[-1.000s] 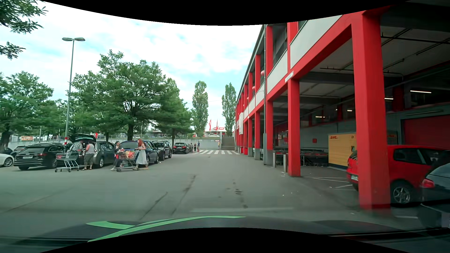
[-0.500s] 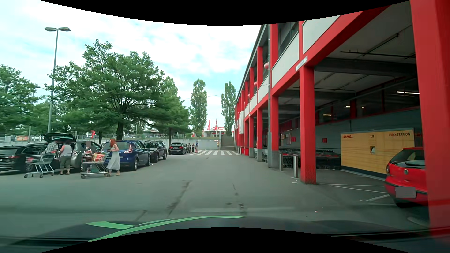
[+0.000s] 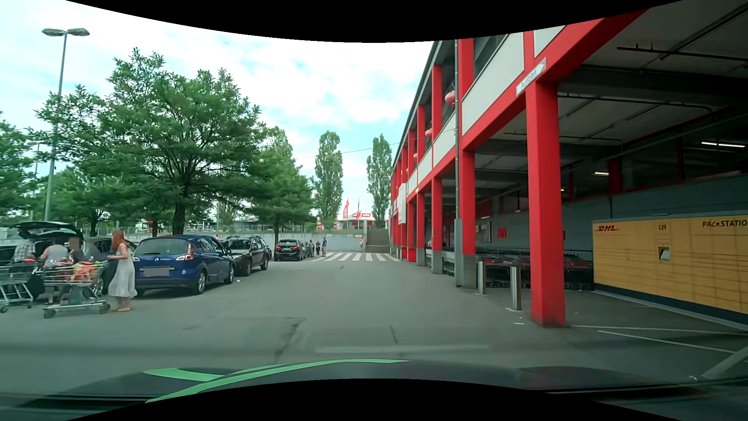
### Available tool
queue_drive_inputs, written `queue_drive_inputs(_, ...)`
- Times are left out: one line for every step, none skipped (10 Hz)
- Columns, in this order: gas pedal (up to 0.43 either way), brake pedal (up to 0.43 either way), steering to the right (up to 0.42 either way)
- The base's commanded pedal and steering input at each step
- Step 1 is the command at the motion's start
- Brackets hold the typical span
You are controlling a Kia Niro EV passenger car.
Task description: Follow the waypoints while adhering to traffic rules and regulations
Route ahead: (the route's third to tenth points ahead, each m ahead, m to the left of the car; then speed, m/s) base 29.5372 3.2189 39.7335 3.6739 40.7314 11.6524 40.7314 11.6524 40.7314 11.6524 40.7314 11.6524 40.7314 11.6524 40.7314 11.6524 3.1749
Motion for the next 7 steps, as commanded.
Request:
queue_drive_inputs(0.008,0.0,0.007)
queue_drive_inputs(0.008,0.0,0.007)
queue_drive_inputs(0.008,0.0,0.007)
queue_drive_inputs(0.008,0.0,0.007)
queue_drive_inputs(0.008,0.0,0.007)
queue_drive_inputs(0.008,0.0,0.007)
queue_drive_inputs(0.008,0.0,0.007)
